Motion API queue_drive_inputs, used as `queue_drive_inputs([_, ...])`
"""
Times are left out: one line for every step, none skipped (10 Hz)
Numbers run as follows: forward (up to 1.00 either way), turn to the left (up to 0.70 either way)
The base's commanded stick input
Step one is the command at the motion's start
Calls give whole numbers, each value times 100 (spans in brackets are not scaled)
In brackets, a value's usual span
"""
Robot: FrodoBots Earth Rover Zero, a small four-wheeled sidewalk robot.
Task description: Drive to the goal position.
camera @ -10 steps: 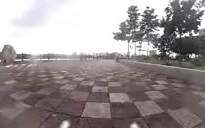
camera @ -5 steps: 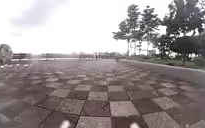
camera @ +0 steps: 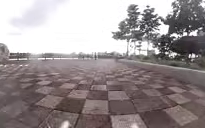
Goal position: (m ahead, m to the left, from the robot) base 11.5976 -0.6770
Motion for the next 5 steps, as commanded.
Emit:
queue_drive_inputs([70, 0])
queue_drive_inputs([70, 0])
queue_drive_inputs([70, 0])
queue_drive_inputs([70, 0])
queue_drive_inputs([70, 0])
